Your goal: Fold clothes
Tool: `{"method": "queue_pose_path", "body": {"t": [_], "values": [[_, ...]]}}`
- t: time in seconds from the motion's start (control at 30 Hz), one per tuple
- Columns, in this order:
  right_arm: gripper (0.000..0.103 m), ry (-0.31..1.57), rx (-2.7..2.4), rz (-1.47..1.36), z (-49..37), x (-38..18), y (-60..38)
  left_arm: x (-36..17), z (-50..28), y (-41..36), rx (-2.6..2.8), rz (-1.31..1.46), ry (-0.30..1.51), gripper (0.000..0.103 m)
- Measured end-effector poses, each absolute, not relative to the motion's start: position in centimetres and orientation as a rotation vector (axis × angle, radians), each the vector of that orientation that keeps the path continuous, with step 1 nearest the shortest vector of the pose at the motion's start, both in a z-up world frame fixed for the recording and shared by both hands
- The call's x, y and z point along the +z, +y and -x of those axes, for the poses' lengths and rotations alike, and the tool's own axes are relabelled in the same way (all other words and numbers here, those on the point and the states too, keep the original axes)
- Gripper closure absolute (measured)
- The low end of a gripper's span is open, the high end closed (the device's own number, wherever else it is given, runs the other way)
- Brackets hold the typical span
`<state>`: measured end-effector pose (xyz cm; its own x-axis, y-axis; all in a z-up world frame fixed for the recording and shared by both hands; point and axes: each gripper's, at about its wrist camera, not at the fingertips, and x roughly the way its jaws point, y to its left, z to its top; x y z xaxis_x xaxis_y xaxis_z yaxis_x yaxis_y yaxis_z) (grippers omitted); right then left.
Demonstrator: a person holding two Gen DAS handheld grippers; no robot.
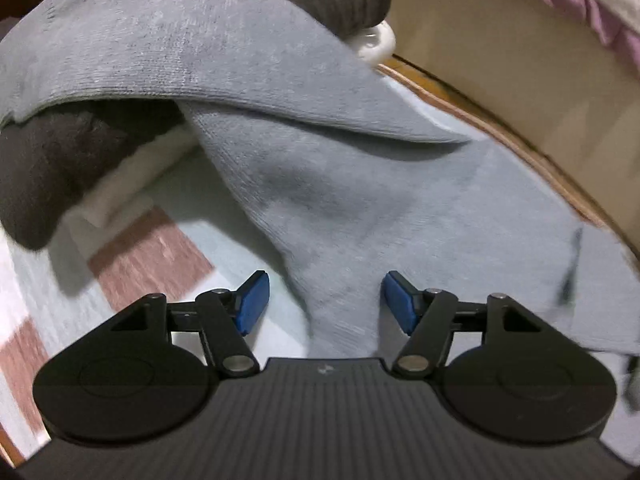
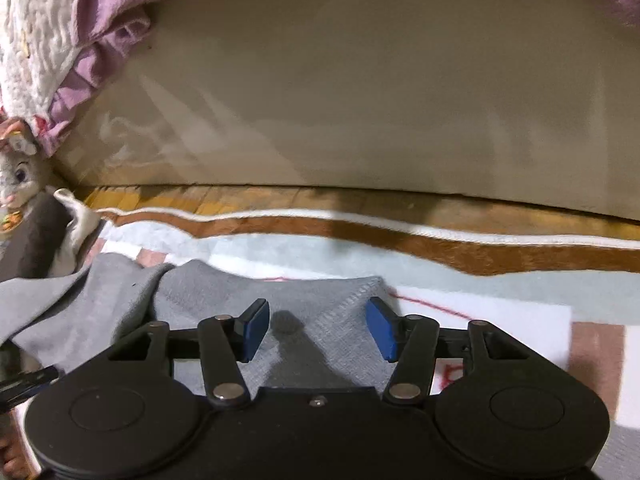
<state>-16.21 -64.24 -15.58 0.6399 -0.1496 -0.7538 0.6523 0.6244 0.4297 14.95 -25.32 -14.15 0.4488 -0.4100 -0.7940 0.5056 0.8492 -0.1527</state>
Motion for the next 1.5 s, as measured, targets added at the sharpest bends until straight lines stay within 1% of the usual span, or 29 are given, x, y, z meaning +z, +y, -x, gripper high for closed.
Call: {"method": "queue_pose_path", "body": {"t": [0.1,0.27,0.3,0.37,0.4,0.43,0.47,0.5,0.57,0.6,0.63,0.67,0.7,0.73,0.77,0.8,0.83,0.9,1.0,1.07,1.13,1.17,1.2,1.23,1.27,1.3,1.33,1.4,1.5], "values": [[0.042,0.736,-0.493,-0.763,16.1,-15.7,-64.5,-14.9,-15.1,-24.7,-0.596,-0.068,0.911,0.034],[0.040,0.744,-0.468,-0.730,16.0,-15.5,-64.1,-15.5,-17.2,-24.3,-0.632,0.156,0.940,0.033],[0.037,0.746,-0.460,-0.718,15.9,-15.4,-64.0,-15.7,-17.5,-24.5,-0.637,0.178,0.942,0.031],[0.033,0.756,-0.432,-0.694,15.6,-15.7,-63.8,-16.0,-17.9,-25.1,-0.640,0.194,0.929,0.023],[0.029,0.759,-0.408,-0.690,15.4,-15.9,-63.7,-16.2,-18.0,-25.5,-0.642,0.198,0.921,0.022],[0.026,0.757,-0.387,-0.681,15.3,-16.1,-63.6,-16.2,-18.1,-25.9,-0.640,0.190,0.913,0.022],[0.025,0.760,-0.379,-0.652,15.1,-16.1,-63.2,-16.1,-18.1,-26.3,-0.638,0.160,0.910,0.022],[0.023,0.763,-0.370,-0.623,14.9,-16.2,-62.8,-15.6,-17.8,-27.0,-0.636,0.081,0.908,0.022],[0.020,0.782,-0.357,-0.527,14.4,-16.2,-61.6,-15.3,-16.5,-29.2,-0.656,-0.132,0.872,0.041],[0.020,0.803,-0.358,-0.440,13.9,-16.4,-60.7,-15.1,-15.5,-30.0,-0.688,-0.224,0.829,0.068],[0.020,0.822,-0.359,-0.352,13.5,-16.6,-59.7,-15.0,-14.7,-30.7,-0.708,-0.295,0.796,0.092],[0.021,0.840,-0.360,-0.266,13.1,-16.7,-58.8,-14.9,-14.4,-31.0,-0.707,-0.321,0.788,0.093],[0.027,0.850,-0.363,-0.205,12.8,-16.9,-58.1,-14.7,-14.1,-31.1,-0.701,-0.334,0.783,0.094],[0.044,0.842,-0.370,-0.187,12.7,-16.8,-58.0,-14.6,-14.1,-30.9,-0.680,-0.325,0.776,0.094],[0.059,0.834,-0.376,-0.169,12.6,-16.7,-57.8,-14.4,-14.2,-30.8,-0.647,-0.334,0.757,0.095],[0.079,0.824,-0.384,-0.153,12.6,-16.5,-57.7,-14.0,-14.2,-30.7,-0.614,-0.349,0.726,0.095],[0.086,0.800,-0.402,-0.160,12.8,-16.1,-57.9,-13.7,-14.0,-30.7,-0.584,-0.361,0.686,0.095],[0.091,0.733,-0.450,-0.145,13.3,-15.0,-57.8,-13.0,-13.6,-30.6,-0.525,-0.382,0.610,0.095],[0.092,0.633,-0.521,-0.080,13.8,-13.5,-57.1,-12.7,-13.6,-31.2,-0.454,-0.400,0.554,0.094],[0.090,0.686,-0.498,-0.160,13.2,-14.6,-57.9,-13.5,-14.5,-31.9,-0.461,-0.405,0.669,0.086],[0.080,0.771,-0.467,-0.259,12.7,-16.3,-58.8,-14.5,-14.9,-32.5,-0.479,-0.423,0.816,0.069],[0.078,0.773,-0.466,-0.285,12.7,-16.6,-59.1,-14.4,-14.2,-32.5,-0.485,-0.443,0.810,0.068],[0.068,0.758,-0.468,-0.301,12.9,-16.3,-59.3,-14.3,-13.5,-32.5,-0.491,-0.463,0.804,0.062],[0.052,0.758,-0.464,-0.337,13.0,-15.7,-59.7,-14.0,-12.7,-32.6,-0.505,-0.486,0.794,0.060],[0.044,0.724,-0.460,-0.392,13.6,-15.2,-60.3,-13.6,-12.1,-32.7,-0.537,-0.509,0.778,0.060],[0.036,0.689,-0.456,-0.447,14.2,-14.7,-61.0,-12.9,-11.6,-32.9,-0.564,-0.514,0.762,0.057],[0.035,0.655,-0.451,-0.503,14.8,-14.3,-61.6,-12.2,-11.3,-33.1,-0.591,-0.506,0.759,0.052],[0.035,0.628,-0.443,-0.665,15.9,-14.6,-63.4,-10.6,-11.2,-33.8,-0.640,-0.477,0.781,0.047],[0.035,0.604,-0.473,-0.853,17.5,-15.8,-65.7,-9.1,-11.4,-35.1,-0.631,-0.464,0.847,0.046]]}}
